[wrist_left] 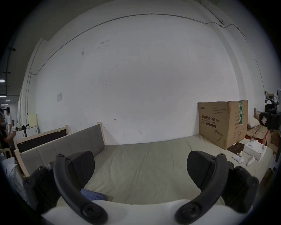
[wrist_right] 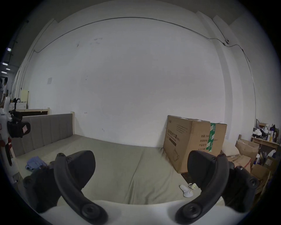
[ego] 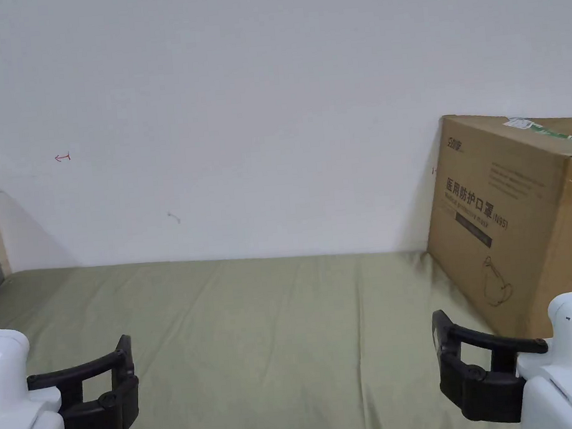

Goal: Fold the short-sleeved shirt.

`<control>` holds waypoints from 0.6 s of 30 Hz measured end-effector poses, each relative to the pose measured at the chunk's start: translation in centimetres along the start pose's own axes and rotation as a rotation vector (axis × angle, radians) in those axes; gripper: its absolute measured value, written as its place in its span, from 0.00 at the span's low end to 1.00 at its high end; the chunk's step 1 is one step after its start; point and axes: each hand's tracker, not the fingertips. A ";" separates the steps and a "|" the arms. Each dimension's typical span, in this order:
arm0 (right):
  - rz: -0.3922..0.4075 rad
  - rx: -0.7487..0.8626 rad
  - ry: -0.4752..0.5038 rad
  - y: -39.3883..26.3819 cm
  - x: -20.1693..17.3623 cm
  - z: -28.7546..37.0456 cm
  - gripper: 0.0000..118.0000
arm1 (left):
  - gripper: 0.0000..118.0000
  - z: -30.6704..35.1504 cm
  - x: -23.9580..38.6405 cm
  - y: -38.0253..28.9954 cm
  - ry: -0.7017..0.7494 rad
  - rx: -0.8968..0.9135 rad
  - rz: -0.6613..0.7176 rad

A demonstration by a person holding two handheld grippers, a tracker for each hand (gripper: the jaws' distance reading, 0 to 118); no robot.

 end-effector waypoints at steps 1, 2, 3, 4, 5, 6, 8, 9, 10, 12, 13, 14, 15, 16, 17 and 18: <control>-0.004 0.011 0.000 -0.1 -0.1 -0.1 1.00 | 1.00 0.0 0.0 0.0 0.001 0.001 -0.003; -0.003 0.018 -0.012 -0.2 -0.3 0.0 1.00 | 1.00 -0.1 0.0 0.0 0.001 0.001 -0.009; 0.000 0.023 -0.015 -0.2 -0.4 0.1 1.00 | 1.00 -0.1 0.0 0.0 0.002 0.000 -0.015; -0.002 0.033 -0.018 -0.2 -0.4 0.1 1.00 | 1.00 -0.1 0.0 0.1 0.007 0.000 -0.021; -0.005 0.036 -0.016 -0.1 -0.4 0.1 1.00 | 1.00 -0.1 0.0 0.1 0.008 0.000 -0.024; -0.016 0.038 -0.011 0.0 -0.4 0.2 1.00 | 1.00 -0.1 0.0 0.1 0.011 0.000 -0.026; -0.038 0.030 0.000 0.2 -0.2 0.1 1.00 | 1.00 -0.2 -0.1 0.1 0.016 0.000 -0.025; -0.048 0.026 0.012 0.3 -0.1 0.0 1.00 | 1.00 -0.2 -0.2 0.1 0.016 0.001 -0.022; -0.053 0.023 0.023 0.3 0.1 -0.1 1.00 | 1.00 -0.2 -0.2 0.1 0.014 -0.001 -0.020; -0.061 0.024 0.023 0.3 0.2 -0.2 1.00 | 1.00 -0.2 -0.3 0.1 0.014 -0.003 -0.021; -0.066 0.030 0.016 0.2 0.2 -0.2 1.00 | 1.00 -0.2 -0.3 0.1 0.018 -0.003 -0.024; -0.073 0.041 0.003 0.1 0.3 -0.2 1.00 | 1.00 -0.2 -0.3 0.1 0.022 -0.003 -0.025; -0.071 0.053 -0.011 0.0 0.2 -0.1 1.00 | 1.00 -0.2 -0.3 0.1 0.024 -0.003 -0.026; -0.063 0.063 -0.019 -0.1 0.2 -0.1 1.00 | 1.00 -0.2 -0.4 0.1 0.026 -0.003 -0.026; -0.053 0.072 -0.025 -0.2 0.1 -0.1 1.00 | 1.00 -0.3 -0.4 0.1 0.027 -0.002 -0.024; -0.043 0.077 -0.027 -0.2 0.0 -0.1 1.00 | 1.00 -0.3 -0.4 0.1 0.028 -0.001 -0.023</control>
